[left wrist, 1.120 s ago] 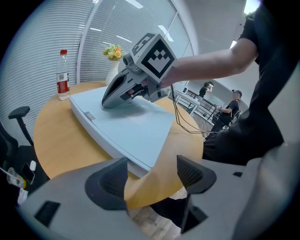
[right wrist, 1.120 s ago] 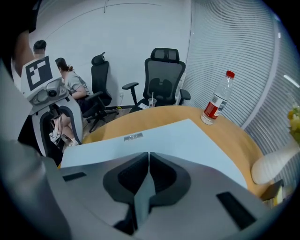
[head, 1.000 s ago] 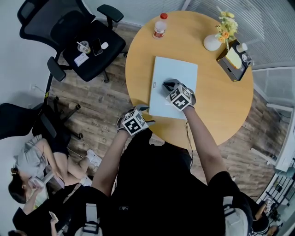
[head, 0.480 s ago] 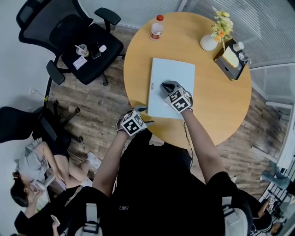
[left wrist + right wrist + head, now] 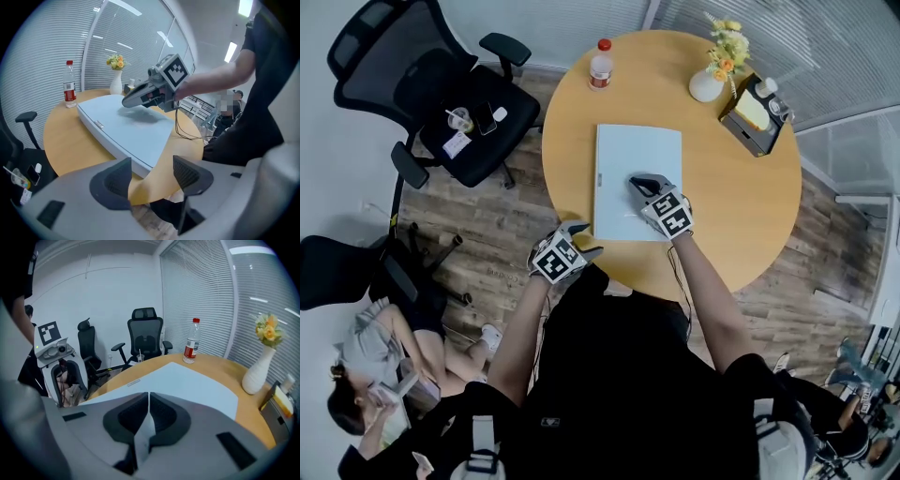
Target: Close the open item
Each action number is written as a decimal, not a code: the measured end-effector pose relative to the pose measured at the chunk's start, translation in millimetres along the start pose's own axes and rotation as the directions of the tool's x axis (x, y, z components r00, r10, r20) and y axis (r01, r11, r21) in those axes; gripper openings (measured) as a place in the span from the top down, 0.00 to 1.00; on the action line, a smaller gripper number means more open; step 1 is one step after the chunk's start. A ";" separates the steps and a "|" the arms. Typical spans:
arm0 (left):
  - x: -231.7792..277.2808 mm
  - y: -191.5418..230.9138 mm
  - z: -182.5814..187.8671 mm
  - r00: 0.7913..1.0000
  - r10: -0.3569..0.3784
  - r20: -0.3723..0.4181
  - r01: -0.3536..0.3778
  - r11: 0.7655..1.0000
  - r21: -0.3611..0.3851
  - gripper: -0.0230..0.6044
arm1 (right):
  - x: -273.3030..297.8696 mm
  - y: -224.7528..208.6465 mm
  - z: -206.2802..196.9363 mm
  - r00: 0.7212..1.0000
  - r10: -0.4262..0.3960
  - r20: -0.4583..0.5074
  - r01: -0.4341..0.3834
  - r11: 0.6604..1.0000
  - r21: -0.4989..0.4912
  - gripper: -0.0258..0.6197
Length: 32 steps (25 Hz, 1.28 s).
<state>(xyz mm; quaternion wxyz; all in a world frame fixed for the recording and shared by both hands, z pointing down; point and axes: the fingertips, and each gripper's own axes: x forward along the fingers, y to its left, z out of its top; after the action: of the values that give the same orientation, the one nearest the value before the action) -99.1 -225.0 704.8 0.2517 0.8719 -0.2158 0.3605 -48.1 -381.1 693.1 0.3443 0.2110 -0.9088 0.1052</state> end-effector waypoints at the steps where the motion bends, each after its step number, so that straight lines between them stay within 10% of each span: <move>1: -2.9 0.2 2.5 1.000 0.005 0.019 -0.005 1.000 -0.004 0.53 | -6.1 0.1 -2.8 1.000 -0.004 0.005 0.004 1.000 0.005 0.95; 10: -37.2 17.3 48.7 0.953 0.071 0.296 -0.023 0.986 -0.163 0.91 | -61.8 11.1 -32.7 0.997 -0.073 0.039 0.069 0.994 0.085 0.95; 32: -35.6 6.8 84.1 0.934 -0.013 0.357 0.067 0.988 -0.138 0.95 | -129.4 26.7 -69.6 0.977 -0.183 0.108 0.155 0.962 0.225 0.95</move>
<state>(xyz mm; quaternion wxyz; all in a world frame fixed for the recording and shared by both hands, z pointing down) -82.2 -273.3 628.9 0.2798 0.9057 -0.2661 0.1750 67.4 -293.8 656.7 0.2684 0.3302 -0.8908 0.1594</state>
